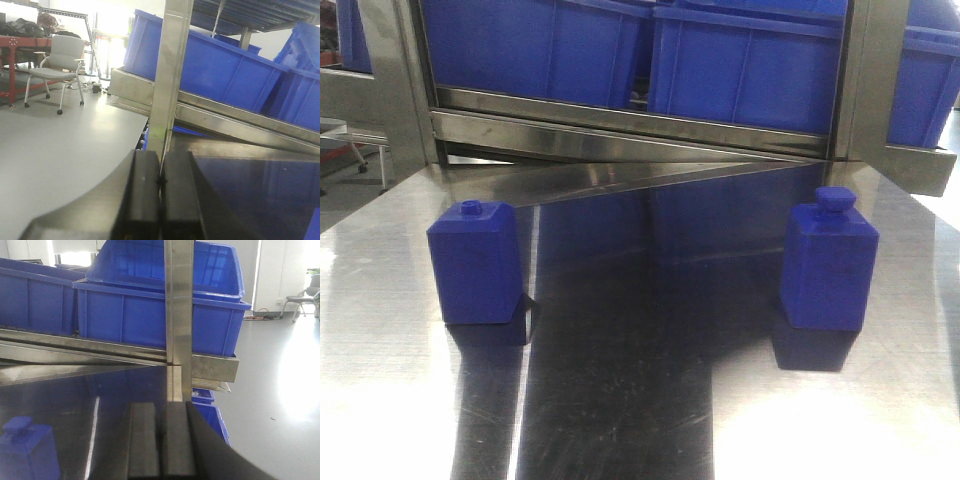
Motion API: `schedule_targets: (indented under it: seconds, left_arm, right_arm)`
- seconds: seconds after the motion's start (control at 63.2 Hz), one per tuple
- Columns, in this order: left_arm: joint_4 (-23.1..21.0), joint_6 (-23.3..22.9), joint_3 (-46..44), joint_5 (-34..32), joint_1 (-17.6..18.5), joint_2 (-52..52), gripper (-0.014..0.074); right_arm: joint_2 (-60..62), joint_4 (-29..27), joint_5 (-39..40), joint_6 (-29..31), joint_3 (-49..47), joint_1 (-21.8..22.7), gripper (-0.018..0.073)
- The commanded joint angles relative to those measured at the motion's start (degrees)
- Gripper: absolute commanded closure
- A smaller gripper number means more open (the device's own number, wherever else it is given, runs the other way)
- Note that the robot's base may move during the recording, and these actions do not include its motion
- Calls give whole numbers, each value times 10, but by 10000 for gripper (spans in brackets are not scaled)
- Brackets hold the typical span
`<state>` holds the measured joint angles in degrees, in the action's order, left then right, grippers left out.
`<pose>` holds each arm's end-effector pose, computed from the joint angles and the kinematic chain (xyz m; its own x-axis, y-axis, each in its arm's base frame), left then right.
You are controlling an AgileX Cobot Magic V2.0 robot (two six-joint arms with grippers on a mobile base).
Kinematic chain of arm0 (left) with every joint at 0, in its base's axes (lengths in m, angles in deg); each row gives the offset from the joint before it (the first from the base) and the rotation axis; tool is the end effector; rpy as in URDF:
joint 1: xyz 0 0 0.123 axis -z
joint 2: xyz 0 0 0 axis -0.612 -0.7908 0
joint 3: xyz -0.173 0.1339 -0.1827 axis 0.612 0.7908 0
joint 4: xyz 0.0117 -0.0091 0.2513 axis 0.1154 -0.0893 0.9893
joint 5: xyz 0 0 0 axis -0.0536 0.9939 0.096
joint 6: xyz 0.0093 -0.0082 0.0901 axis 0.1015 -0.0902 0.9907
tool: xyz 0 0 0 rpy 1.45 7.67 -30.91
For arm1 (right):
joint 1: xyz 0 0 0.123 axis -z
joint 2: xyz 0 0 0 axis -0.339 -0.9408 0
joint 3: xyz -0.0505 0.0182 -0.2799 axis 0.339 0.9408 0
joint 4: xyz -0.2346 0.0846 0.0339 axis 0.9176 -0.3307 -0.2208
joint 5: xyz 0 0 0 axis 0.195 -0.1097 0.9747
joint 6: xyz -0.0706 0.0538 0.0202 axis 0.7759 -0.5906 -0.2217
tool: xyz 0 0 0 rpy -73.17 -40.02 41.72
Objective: Pick and sort blue part to right shelf
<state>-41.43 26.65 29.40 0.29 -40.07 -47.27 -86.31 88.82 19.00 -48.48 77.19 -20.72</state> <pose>0.0558 0.0023 0.2118 0.0997 -0.1354 -0.9858 -0.0271 0.9900 -0.1387 0.0565 0.0010 0.2059 0.0981 0.0802 -0.9919 -0.0241 0.9966 0.0782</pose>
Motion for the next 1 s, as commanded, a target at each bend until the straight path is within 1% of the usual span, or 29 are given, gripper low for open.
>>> schedule_targets:
  seconds: [0.0,0.412,0.586,0.697,0.776,0.982]
  left_arm:
    - [-3,0,14,-47,-1,11,462]
    - [-3,0,14,-47,-1,11,462]
    - [-3,0,14,-47,-1,11,462]
    - [-3,0,14,-47,-1,11,462]
    - [-3,0,14,-47,-1,11,462]
    - [-3,0,14,-47,-1,11,462]
  right_arm:
    - [13,0,49,2,-14,0,503]
    - [12,1,51,3,-16,0,503]
    - [12,1,-16,3,-38,0,503]
    - [6,1,-38,3,-51,0,503]
    - [-11,1,-47,3,-64,0,503]
    - [-89,1,-112,3,-125,0,503]
